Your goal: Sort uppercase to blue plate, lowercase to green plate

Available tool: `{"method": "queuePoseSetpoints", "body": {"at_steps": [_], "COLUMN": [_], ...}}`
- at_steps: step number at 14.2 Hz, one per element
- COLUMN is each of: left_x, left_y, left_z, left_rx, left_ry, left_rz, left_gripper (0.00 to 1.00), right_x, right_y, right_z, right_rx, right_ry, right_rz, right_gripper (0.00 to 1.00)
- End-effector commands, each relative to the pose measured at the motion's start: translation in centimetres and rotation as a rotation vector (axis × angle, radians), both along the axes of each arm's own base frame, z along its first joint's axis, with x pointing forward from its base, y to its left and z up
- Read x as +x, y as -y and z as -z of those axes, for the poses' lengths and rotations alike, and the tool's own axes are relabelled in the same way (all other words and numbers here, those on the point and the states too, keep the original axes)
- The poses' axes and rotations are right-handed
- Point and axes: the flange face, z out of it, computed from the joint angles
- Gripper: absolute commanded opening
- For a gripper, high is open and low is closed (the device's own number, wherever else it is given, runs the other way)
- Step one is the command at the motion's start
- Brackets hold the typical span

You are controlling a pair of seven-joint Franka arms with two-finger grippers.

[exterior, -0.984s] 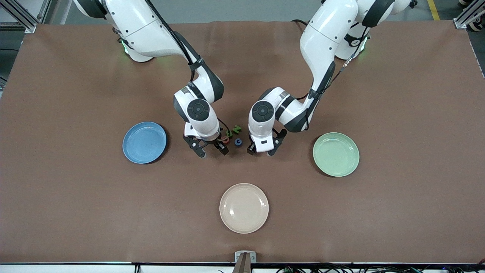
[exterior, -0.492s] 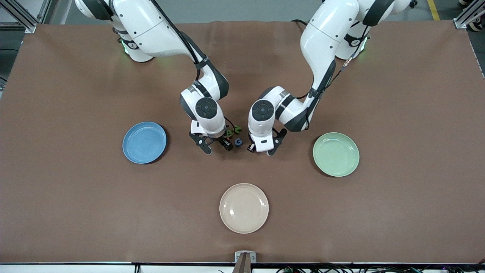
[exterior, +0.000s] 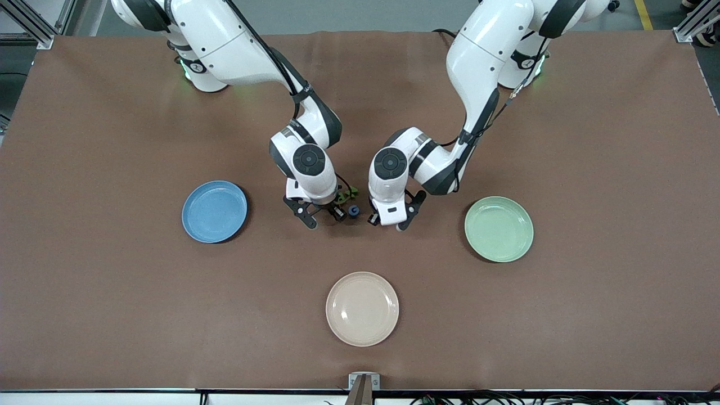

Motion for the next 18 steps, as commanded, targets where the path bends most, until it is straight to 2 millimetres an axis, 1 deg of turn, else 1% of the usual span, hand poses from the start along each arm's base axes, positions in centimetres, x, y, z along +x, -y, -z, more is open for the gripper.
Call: {"method": "queuePoseSetpoints", "body": {"at_steps": [1, 2, 3, 4, 5, 6, 7, 8, 9, 10, 11, 12, 13, 14, 16, 18], "left_x": [-0.1, 0.5, 1.0, 1.7, 2.4, 3.4, 3.9, 4.5, 5.0, 5.0, 5.3, 5.3, 5.2, 5.3, 4.9, 4.9], "left_y": [-1.1, -2.1, -3.4, -5.0, -6.9, -9.3, -11.3, -13.8, -16.4, -18.2, -20.4, -22.2, -23.7, -25.2, -26.9, -28.6], "left_z": [-5.4, -7.5, -9.7, -11.3, -12.6, -13.4, -13.5, -13.7, -13.6, -13.5, -13.0, -12.5, -12.1, -11.4, -9.7, -8.2], "left_rx": [0.043, 0.045, 0.044, 0.036, 0.028, 0.03, 0.029, 0.023, 0.018, 0.013, 0.008, 0.003, -0.006, -0.013, -0.023, -0.031], "left_ry": [-0.041, -0.058, -0.081, -0.108, -0.133, -0.154, -0.166, -0.172, -0.18, -0.186, -0.197, -0.202, -0.189, -0.173, -0.141, -0.1], "left_rz": [-0.019, -0.022, 0.015, 0.062, 0.101, 0.138, 0.166, 0.188, 0.223, 0.263, 0.298, 0.325, 0.347, 0.353, 0.381, 0.401], "left_gripper": [0.1, 0.1, 0.1, 0.1, 0.1, 0.1, 0.1, 0.1, 0.1, 0.1, 0.1, 0.1, 0.1, 0.1, 0.1, 0.1], "right_x": [-0.2, -0.1, -0.2, -0.2, -0.3, -0.4, -0.5, -0.5, -0.5, -0.2, 0.1, 0.5, 1.3, 2.4, 4.3, 6.6], "right_y": [-0.7, -0.6, -0.7, -0.7, -0.9, -1.0, -1.0, -1.0, -1.0, -0.7, -0.4, -0.3, 0.0, 1.1, 4.3, 8.6], "right_z": [0.4, 0.4, 0.5, 0.5, 0.5, 0.5, 0.6, 0.5, 0.5, 0.6, 0.4, -0.2, -1.0, -1.4, -3.1, -5.1], "right_rx": [-0.01, -0.009, -0.01, -0.009, -0.009, -0.009, -0.01, -0.01, -0.011, -0.012, -0.011, -0.008, -0.003, -0.002, -0.025, -0.037], "right_ry": [0.013, 0.012, 0.011, 0.01, 0.01, 0.01, 0.009, 0.011, 0.012, 0.011, 0.012, 0.016, 0.023, 0.027, -0.006, -0.034], "right_rz": [0.003, 0.006, 0.004, 0.005, 0.003, -0.001, -0.001, -0.002, -0.006, -0.008, -0.003, -0.008, 0.0, 0.001, -0.083, -0.165], "right_gripper": [0.58, 0.54, 0.52, 0.52, 0.52, 0.52, 0.49, 0.4, 0.26, 0.09, 0.01, 0.0, 0.0, 0.0, 0.0, 0.0]}}
